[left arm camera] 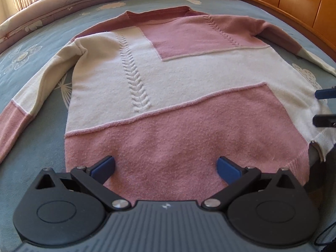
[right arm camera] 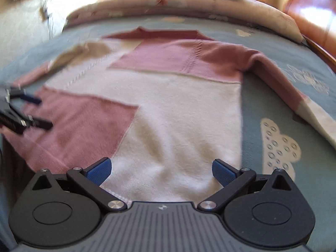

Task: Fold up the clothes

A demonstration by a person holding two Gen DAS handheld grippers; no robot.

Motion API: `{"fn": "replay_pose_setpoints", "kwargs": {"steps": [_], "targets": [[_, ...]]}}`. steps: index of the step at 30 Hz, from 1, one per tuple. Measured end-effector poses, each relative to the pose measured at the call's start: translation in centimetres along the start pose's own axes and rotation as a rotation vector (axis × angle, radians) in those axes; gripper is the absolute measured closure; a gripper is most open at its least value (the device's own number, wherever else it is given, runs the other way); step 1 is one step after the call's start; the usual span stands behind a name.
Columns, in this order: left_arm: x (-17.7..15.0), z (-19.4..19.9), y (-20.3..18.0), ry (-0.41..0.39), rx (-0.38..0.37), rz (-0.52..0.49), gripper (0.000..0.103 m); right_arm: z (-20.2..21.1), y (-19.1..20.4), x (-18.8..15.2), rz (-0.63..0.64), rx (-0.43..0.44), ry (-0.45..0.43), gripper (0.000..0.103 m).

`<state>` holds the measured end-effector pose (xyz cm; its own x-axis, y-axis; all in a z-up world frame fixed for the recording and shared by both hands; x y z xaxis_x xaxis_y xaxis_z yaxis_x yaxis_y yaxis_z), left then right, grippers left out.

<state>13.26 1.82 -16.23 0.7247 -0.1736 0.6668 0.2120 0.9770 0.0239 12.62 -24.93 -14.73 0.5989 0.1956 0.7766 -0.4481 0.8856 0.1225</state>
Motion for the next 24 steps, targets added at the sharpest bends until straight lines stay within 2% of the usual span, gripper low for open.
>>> {"fn": "replay_pose_setpoints", "kwargs": {"steps": [3, 6, 8, 11, 15, 19, 23, 24], "targets": [[0.1, -0.1, -0.1, 0.01, 0.008, -0.001, 0.001, 1.4, -0.3, 1.4, -0.099, 0.062, -0.078, 0.0], [0.1, -0.2, -0.2, 0.012, 0.012, 0.004, 0.001, 0.3, 1.6, 1.8, -0.108, 0.141, -0.087, 0.0], [-0.1, 0.0, -0.1, 0.005, 0.008, 0.006, 0.001, -0.9, 3.0, 1.3, -0.099, 0.177, -0.058, 0.0], [-0.3, 0.1, 0.1, -0.005, -0.002, 0.003, 0.001, -1.8, 4.3, -0.9, -0.076, 0.178, 0.003, 0.0], [-0.3, 0.1, 0.0, -0.003, -0.009, -0.002, 0.001, 0.2, 6.5, -1.7, -0.021, 0.282, 0.056, 0.0], [-0.2, 0.0, 0.0, 0.013, -0.006, 0.006, 0.001, 0.3, 5.5, 0.4, -0.045, 0.232, -0.005, 0.0], [-0.3, 0.0, 0.0, 0.004, -0.006, 0.012, 0.001, -2.2, 3.8, -0.1, -0.158, 0.172, 0.061, 0.0], [-0.3, 0.1, 0.1, 0.0, -0.006, 0.013, 0.001, -2.2, 3.8, -0.2, -0.165, 0.168, 0.045, 0.0]]}}
Point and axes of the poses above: each gripper's, at about its wrist camera, not at the fingertips, and z roughly against the way its jaws point, y to its left, x to its top, the point moved 9 cm from there along -z, roughly the way its jaws point, and after that the axes turned 7 degrees about -y, right-handed, at the moved point
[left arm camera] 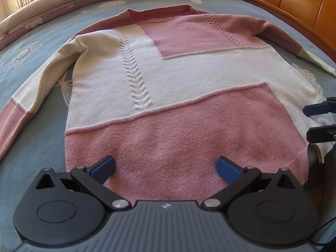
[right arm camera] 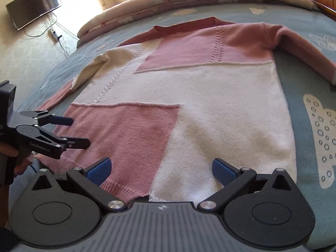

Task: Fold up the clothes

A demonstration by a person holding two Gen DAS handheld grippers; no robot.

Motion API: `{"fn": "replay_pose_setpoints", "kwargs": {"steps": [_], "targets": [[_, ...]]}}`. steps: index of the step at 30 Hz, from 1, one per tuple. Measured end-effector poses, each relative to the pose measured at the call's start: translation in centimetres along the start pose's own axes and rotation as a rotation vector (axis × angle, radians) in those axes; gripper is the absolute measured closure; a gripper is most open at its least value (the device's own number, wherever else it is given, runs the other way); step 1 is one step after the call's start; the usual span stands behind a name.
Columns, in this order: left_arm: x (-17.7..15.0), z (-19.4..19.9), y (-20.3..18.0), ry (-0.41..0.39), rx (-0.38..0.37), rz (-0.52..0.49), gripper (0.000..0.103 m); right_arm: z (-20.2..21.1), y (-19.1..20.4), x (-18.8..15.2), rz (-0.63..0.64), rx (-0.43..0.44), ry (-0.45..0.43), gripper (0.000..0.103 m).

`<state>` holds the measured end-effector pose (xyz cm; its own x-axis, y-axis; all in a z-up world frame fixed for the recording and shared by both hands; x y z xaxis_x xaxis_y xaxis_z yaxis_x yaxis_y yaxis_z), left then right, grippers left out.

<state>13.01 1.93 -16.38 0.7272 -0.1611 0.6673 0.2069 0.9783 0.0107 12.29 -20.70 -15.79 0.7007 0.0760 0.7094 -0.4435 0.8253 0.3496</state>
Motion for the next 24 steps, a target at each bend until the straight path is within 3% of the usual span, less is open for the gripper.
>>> {"fn": "replay_pose_setpoints", "kwargs": {"steps": [11, 24], "targets": [[-0.2, 0.2, 0.0, -0.055, 0.018, 0.02, 0.001, 0.3, -1.8, 0.6, -0.218, 0.054, -0.069, 0.0], [0.0, 0.0, 0.0, -0.061, 0.027, 0.025, 0.0, -0.4, 0.0, -0.3, -0.013, -0.044, -0.049, 0.0]]}}
Point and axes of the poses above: each gripper's, at about its wrist camera, not at the fingertips, and z roughly against the way its jaws point, y to its left, x to its top, the point moved 9 cm from there along -z, roughly the way its jaws point, and after that the axes turned 7 degrees about -y, right-handed, at the moved point
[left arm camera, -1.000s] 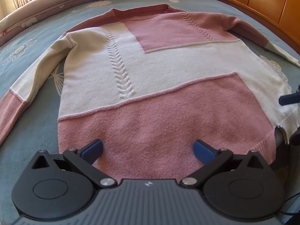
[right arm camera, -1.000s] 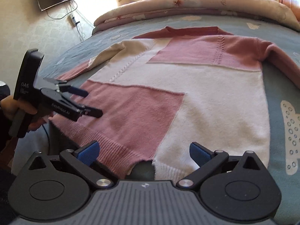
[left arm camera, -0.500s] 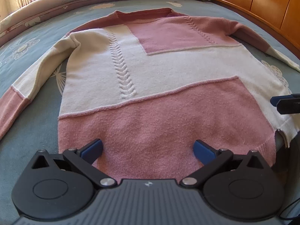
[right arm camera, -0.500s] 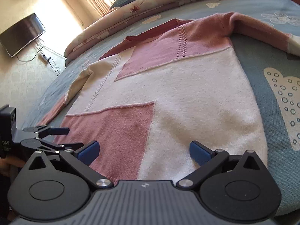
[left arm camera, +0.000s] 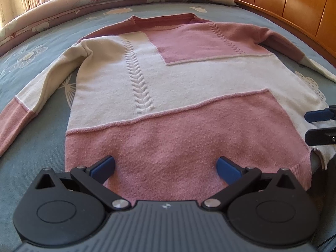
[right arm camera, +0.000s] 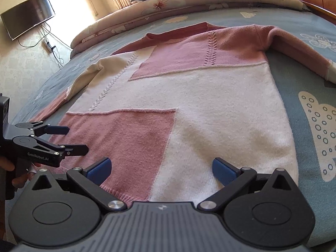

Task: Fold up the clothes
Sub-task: 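Lift the pink hem with both grippers and fold it toward the collar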

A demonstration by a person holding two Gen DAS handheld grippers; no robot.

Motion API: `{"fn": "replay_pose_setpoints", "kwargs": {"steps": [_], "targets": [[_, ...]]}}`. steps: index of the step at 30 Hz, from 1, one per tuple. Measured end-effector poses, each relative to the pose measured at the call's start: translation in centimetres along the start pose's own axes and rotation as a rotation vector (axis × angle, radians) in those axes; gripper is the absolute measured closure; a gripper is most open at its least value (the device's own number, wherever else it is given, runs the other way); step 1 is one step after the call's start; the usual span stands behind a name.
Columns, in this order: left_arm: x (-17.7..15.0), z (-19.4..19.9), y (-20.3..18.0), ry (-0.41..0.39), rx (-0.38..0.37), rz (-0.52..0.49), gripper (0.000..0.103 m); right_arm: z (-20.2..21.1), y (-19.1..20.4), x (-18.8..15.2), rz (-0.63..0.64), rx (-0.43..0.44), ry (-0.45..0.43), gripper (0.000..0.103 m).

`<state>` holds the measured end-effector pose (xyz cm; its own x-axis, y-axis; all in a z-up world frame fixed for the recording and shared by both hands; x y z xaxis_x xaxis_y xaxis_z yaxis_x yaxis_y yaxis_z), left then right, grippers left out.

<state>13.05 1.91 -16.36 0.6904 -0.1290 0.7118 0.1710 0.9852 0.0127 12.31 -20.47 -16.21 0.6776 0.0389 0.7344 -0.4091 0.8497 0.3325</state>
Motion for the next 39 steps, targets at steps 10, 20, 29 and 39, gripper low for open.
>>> {"fn": "replay_pose_setpoints", "kwargs": {"steps": [10, 20, 29, 39], "targets": [[0.5, 0.5, -0.2, 0.044, 0.002, -0.025, 0.001, 0.3, 1.1, -0.4, 0.141, -0.09, 0.048, 0.0], [13.1, 2.7, 0.9, -0.038, -0.029, -0.094, 0.001, 6.2, -1.3, 13.6, 0.326, -0.152, -0.082, 0.0], [18.8, -3.6, 0.3, -0.055, -0.026, -0.108, 0.001, 1.8, -4.9, 20.5, 0.312, -0.129, -0.066, 0.0], [15.4, -13.3, -0.5, 0.019, -0.089, -0.042, 0.001, -11.0, -8.1, 18.8, 0.136, -0.014, 0.051, 0.002]]}}
Point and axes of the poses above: each gripper's, at about its wrist camera, not at the fingertips, and z roughly against the way its jaws point, y to its left, x to its top, the point moved 9 cm from there along -z, roughly the way its jaws point, and after that the axes turned 7 degrees about -y, right-handed, at the moved point
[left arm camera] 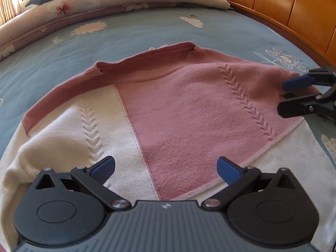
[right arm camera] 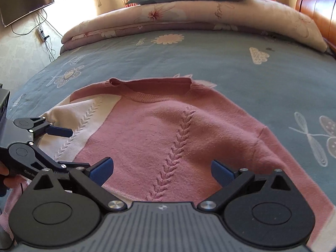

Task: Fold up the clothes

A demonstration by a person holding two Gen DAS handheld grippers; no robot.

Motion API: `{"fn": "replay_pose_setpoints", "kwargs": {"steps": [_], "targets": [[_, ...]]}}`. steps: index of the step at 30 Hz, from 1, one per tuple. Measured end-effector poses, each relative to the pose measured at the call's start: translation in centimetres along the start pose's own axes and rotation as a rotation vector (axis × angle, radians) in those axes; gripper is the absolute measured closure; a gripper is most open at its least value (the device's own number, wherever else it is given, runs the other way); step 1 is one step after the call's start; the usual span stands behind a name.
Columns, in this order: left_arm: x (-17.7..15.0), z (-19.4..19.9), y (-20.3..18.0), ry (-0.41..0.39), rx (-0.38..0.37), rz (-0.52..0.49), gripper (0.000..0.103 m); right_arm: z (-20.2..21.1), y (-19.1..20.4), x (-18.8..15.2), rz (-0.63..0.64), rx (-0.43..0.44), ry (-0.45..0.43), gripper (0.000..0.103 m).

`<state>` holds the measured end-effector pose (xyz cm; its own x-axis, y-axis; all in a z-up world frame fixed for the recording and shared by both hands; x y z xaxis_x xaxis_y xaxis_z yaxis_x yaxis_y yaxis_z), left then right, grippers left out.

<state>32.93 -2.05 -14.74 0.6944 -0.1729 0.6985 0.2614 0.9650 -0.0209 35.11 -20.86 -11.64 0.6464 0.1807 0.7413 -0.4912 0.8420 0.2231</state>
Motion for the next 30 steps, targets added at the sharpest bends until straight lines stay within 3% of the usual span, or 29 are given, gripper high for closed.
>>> {"fn": "replay_pose_setpoints", "kwargs": {"steps": [3, 12, 15, 19, 21, 24, 30], "targets": [[-1.0, -0.9, 0.5, -0.019, -0.003, 0.018, 0.001, -3.6, -0.8, -2.1, -0.022, 0.01, 0.071, 0.001], [-1.9, -0.3, 0.6, -0.139, -0.015, -0.036, 0.0, -4.2, 0.5, -4.1, 0.165, -0.071, 0.052, 0.0], [-1.8, -0.1, 1.3, -0.135, -0.037, -0.015, 0.001, -4.4, 0.3, -3.9, 0.146, -0.093, 0.043, 0.0], [-1.5, 0.7, 3.0, -0.139, 0.049, -0.024, 0.001, -4.1, -0.4, -3.6, 0.131, -0.103, 0.02, 0.001], [-1.4, 1.2, 3.9, -0.143, 0.092, -0.03, 0.001, -3.6, -0.5, -2.9, 0.103, -0.113, 0.007, 0.008], [-2.1, 0.1, 5.3, -0.097, 0.046, 0.07, 0.001, -2.8, -0.4, -1.5, 0.061, -0.116, -0.024, 0.009], [-2.1, -0.1, 5.4, -0.113, 0.045, 0.076, 0.001, -4.8, -2.1, -1.8, -0.016, -0.133, 0.028, 0.013]]}}
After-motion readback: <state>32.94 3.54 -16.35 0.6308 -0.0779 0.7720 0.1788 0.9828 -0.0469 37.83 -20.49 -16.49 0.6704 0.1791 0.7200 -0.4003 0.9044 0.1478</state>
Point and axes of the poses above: each gripper's, at about its wrist camera, not at the fingertips, and z roughly against the way its jaws point, y to its left, x to its top, the point moved 9 cm from there along -z, roughly the way its jaws point, and after that the axes turned 7 degrees about -y, right-handed, at the moved point
